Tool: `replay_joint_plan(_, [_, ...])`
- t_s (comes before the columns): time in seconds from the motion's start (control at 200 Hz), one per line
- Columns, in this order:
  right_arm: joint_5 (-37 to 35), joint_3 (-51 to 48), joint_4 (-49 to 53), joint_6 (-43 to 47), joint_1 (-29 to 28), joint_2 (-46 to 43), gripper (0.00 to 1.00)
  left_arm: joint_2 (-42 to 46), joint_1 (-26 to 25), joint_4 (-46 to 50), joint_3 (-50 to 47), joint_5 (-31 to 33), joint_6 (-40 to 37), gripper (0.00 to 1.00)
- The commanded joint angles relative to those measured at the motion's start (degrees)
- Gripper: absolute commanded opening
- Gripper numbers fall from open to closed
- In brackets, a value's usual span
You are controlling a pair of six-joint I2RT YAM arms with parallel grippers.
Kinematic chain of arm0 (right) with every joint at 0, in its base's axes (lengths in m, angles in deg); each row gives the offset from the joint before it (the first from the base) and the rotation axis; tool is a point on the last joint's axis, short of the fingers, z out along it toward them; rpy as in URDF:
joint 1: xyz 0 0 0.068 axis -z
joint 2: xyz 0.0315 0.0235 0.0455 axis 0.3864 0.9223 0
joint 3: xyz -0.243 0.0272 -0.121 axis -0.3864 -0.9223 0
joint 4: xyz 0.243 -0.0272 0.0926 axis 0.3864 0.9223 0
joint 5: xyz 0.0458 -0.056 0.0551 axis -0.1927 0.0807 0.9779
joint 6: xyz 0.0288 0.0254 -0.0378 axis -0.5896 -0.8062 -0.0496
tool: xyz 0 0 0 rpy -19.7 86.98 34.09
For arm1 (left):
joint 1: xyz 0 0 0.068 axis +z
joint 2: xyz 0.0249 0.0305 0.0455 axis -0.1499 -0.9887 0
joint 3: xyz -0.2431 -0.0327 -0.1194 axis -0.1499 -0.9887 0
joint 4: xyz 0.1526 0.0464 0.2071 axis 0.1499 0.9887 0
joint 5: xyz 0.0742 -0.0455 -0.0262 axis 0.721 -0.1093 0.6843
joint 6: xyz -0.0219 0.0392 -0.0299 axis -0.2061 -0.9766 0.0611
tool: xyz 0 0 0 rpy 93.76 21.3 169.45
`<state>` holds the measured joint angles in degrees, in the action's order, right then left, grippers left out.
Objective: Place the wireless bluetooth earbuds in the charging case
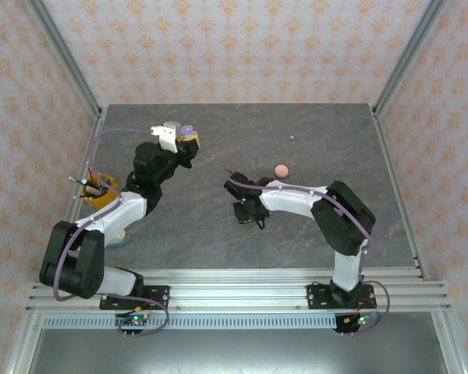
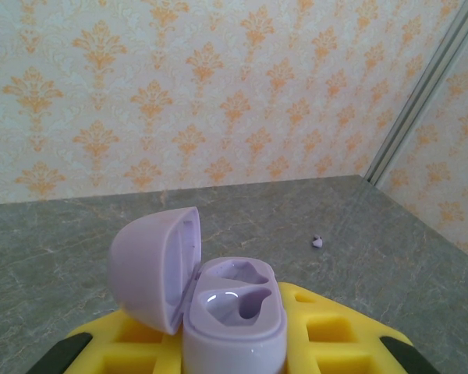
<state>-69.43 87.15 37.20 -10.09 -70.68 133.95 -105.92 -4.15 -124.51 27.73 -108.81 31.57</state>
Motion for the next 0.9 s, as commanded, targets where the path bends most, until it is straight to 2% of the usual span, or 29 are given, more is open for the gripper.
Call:
replay_joint_plan(0.0, [-2.7, 1.9, 2.0, 0.1, 0.0, 1.8, 0.33, 0.2, -0.4, -1.5, 1.5, 0.1, 0.3, 0.00])
replay_joint_plan(0.741, [-1.6, 2.7, 2.6, 0.5, 2.2, 2.8, 0.29, 0.1, -0.5, -1.5, 1.9, -0.1, 0.3, 0.00])
replay_joint_plan(0.891, [-0.4, 4.1, 5.8, -2.4, 2.2, 3.2, 0.29, 0.2, -0.4, -1.5, 2.0, -0.1, 0.3, 0.00])
